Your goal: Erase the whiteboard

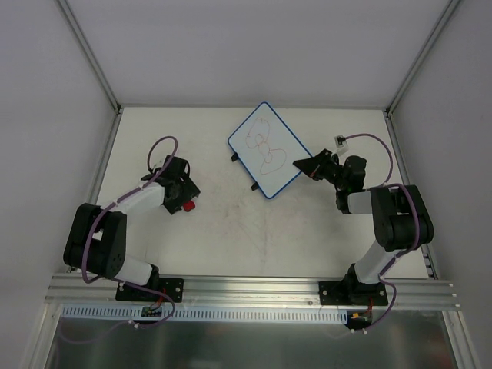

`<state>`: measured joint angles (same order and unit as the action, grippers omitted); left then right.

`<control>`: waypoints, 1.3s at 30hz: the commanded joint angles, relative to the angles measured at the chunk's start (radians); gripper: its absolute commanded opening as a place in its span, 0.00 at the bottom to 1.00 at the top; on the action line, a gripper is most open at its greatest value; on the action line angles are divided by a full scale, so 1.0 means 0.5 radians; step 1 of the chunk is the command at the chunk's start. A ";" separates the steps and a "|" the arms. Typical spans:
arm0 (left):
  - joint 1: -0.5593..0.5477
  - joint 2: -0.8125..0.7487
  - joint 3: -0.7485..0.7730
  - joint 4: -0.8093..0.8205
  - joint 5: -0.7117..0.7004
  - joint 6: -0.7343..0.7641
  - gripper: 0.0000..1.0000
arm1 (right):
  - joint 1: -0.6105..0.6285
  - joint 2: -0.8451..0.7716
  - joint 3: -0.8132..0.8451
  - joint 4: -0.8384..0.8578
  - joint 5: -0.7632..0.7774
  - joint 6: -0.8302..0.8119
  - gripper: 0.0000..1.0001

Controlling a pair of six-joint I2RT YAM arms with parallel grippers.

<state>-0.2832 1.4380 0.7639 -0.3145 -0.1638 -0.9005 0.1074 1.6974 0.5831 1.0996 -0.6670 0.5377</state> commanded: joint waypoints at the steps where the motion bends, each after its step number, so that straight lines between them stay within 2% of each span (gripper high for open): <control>1: 0.094 0.054 0.067 -0.064 0.021 -0.012 0.70 | 0.034 0.029 0.003 0.172 -0.194 0.072 0.00; 3: 0.112 0.060 0.080 -0.064 0.024 0.000 0.69 | 0.037 0.032 0.003 0.172 -0.191 0.075 0.00; 8: 0.119 0.158 0.132 -0.067 0.070 0.034 0.55 | 0.037 0.038 0.000 0.191 -0.191 0.090 0.00; 11: 0.128 0.213 0.163 -0.070 0.094 0.055 0.55 | 0.034 0.035 -0.003 0.206 -0.194 0.093 0.00; 14: 0.128 0.223 0.169 -0.070 0.101 0.064 0.42 | 0.034 0.035 -0.013 0.206 -0.194 0.097 0.00; 15: 0.128 0.226 0.166 -0.067 0.104 0.064 0.31 | 0.034 0.035 -0.010 0.206 -0.194 0.091 0.00; 16: 0.128 0.223 0.163 -0.070 0.104 0.064 0.26 | 0.037 0.038 -0.007 0.206 -0.194 0.093 0.00; 21: 0.131 0.232 0.150 -0.067 0.134 0.055 0.24 | 0.034 0.014 -0.028 0.240 -0.182 0.100 0.00; 25: 0.128 0.195 0.138 -0.064 0.122 0.058 0.13 | 0.037 0.029 -0.022 0.234 -0.185 0.097 0.00; 30: 0.125 0.039 0.153 -0.052 0.144 0.119 0.12 | 0.037 0.048 -0.007 0.240 -0.203 0.100 0.00; 34: 0.122 -0.093 0.215 0.006 0.251 0.267 0.17 | 0.046 0.047 -0.003 0.234 -0.209 0.094 0.00; 39: 0.119 -0.231 0.258 0.325 0.590 0.534 0.23 | 0.058 0.060 0.012 0.228 -0.203 0.075 0.00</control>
<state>-0.2214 1.3663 0.8444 -0.2707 -0.0097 -0.7437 0.1104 1.7199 0.5739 1.1412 -0.6895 0.5732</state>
